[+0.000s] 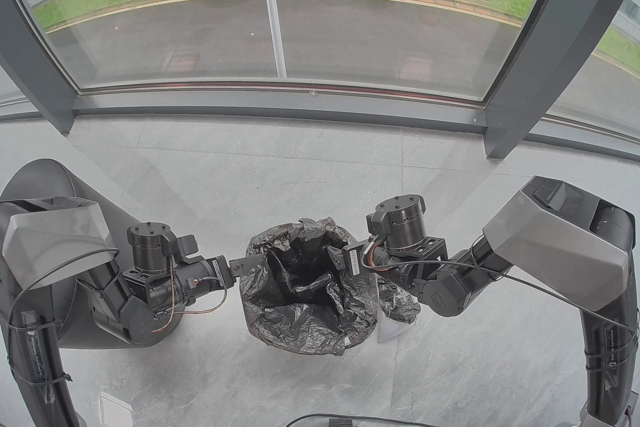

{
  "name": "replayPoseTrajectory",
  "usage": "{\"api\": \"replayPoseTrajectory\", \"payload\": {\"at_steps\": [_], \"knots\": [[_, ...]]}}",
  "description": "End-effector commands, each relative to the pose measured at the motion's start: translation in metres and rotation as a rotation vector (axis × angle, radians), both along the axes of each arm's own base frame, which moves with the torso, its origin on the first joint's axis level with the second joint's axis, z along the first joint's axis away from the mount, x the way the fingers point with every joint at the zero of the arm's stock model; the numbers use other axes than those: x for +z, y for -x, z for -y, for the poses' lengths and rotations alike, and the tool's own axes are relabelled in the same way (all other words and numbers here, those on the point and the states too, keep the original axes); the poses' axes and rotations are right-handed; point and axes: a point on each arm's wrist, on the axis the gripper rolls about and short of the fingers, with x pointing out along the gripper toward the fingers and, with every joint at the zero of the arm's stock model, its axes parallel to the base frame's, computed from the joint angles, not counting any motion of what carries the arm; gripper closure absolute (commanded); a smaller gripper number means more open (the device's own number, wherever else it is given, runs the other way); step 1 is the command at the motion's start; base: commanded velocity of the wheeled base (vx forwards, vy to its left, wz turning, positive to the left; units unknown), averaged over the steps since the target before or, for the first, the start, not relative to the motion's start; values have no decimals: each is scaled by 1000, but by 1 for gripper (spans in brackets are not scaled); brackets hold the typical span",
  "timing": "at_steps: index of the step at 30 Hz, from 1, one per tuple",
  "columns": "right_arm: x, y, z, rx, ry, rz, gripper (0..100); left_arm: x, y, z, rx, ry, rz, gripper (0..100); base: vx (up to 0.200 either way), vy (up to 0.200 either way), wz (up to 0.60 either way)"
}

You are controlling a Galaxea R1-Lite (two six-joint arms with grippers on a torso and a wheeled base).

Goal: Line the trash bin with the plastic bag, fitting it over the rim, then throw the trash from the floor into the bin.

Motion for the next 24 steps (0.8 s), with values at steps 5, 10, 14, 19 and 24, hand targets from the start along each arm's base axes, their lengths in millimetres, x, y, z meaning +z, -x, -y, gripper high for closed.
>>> {"api": "replayPoseTrajectory", "payload": {"at_steps": [5,10,14,19,24], "knots": [[-24,-4,2,-34,49,-30,0,70,36,-3,-19,58,153,0,0,0,0],[-27,-2,4,-36,54,-41,0,104,65,-8,-22,98,228,0,0,0,0],[-27,3,7,-43,63,-53,0,136,97,-9,-37,112,330,0,0,0,0],[-8,19,11,-46,55,-16,0,148,115,-17,105,76,359,0,0,0,0],[21,32,3,-13,6,46,0,146,120,-21,221,27,329,0,0,0,0]]}}
